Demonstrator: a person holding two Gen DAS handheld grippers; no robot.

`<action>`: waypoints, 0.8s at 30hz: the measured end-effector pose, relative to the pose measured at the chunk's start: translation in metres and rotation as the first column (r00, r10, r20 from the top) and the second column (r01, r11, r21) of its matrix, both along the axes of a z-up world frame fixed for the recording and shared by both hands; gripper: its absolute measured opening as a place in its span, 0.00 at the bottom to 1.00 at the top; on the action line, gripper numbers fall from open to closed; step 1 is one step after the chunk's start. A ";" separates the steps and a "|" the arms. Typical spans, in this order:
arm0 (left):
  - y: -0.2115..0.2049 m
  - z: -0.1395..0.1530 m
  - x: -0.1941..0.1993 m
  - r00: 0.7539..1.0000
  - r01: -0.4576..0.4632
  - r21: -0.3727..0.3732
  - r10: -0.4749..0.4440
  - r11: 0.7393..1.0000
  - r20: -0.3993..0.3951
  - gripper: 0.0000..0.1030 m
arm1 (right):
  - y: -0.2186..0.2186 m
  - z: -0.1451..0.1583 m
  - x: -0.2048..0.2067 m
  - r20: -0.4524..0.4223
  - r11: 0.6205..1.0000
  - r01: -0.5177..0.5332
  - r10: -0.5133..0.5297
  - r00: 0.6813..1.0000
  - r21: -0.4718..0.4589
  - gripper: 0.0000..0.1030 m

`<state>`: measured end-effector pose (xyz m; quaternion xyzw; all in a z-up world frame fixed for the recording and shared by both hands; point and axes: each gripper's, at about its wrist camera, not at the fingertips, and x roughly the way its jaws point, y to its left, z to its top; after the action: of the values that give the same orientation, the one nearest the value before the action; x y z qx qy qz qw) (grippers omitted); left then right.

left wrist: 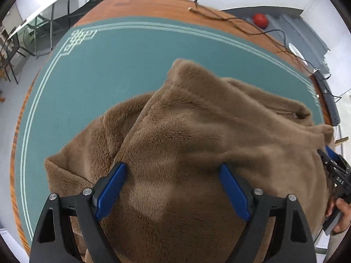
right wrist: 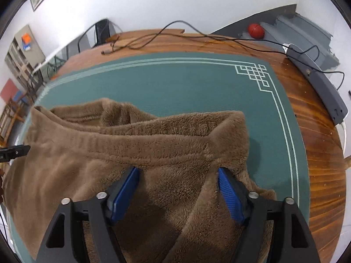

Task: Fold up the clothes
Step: 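Lower the hem onto the sweatshirt and open both grippers, then press the folded sweatshirt flat with both open grippers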

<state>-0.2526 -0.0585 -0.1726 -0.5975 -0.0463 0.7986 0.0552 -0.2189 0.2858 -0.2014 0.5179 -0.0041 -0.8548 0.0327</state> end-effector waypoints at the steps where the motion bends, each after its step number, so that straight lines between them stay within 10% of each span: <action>1: 0.001 -0.001 0.000 1.000 0.002 -0.006 -0.002 1.000 0.000 0.87 | -0.001 0.000 0.001 0.000 1.000 -0.003 0.003 1.000 0.007 0.77; 12: -0.015 0.034 0.037 0.997 -0.034 0.024 0.035 0.999 -0.069 0.87 | 0.036 0.040 0.067 -0.104 0.984 0.117 -0.131 0.986 -0.133 0.77; 24: -0.021 0.021 0.091 0.997 -0.033 -0.002 0.033 0.999 -0.067 0.87 | 0.094 0.016 0.183 0.059 0.889 0.342 -0.341 0.938 -0.304 0.77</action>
<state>-0.1618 -0.0799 -0.1515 -0.5698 -0.0531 0.8189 0.0425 -0.0354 0.3794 -0.1857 0.4991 -0.2291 -0.8349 -0.0371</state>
